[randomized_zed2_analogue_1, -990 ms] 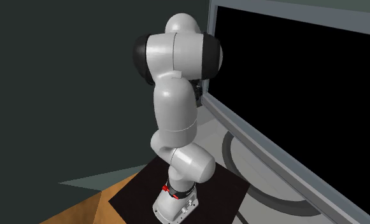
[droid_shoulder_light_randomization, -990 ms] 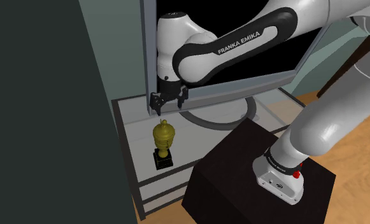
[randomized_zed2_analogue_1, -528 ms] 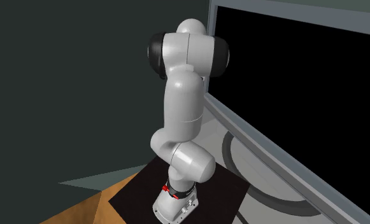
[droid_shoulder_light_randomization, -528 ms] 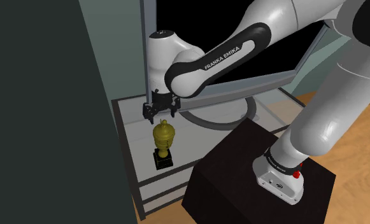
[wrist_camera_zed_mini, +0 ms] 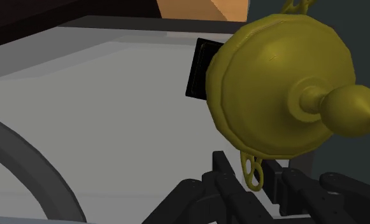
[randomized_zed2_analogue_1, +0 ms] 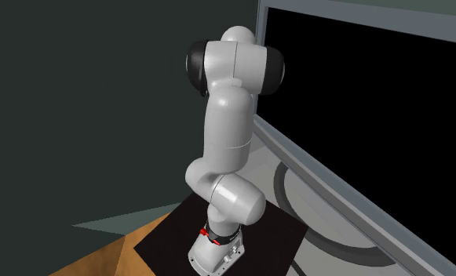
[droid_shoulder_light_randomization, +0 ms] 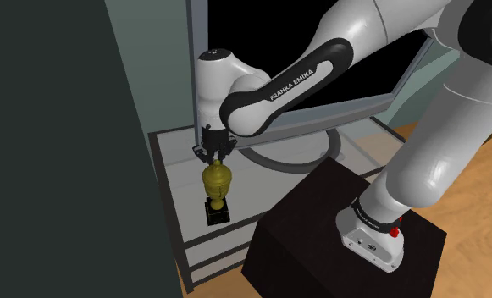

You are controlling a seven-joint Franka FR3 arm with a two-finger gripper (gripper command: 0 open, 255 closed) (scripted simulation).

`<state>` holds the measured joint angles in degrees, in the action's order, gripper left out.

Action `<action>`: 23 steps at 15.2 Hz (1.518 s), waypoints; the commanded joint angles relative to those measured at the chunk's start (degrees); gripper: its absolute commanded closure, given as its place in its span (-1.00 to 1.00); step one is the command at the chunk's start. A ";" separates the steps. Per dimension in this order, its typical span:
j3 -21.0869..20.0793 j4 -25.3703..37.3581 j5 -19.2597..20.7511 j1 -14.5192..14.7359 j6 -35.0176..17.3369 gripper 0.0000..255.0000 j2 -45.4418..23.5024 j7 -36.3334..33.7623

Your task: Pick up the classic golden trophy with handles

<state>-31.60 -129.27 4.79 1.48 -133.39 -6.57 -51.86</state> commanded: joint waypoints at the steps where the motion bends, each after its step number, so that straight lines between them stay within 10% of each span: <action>1: 0.00 -0.05 0.02 0.01 -0.01 1.00 -0.07 -0.02; 23: -0.29 4.76 -5.33 -0.66 11.15 1.00 7.48 3.89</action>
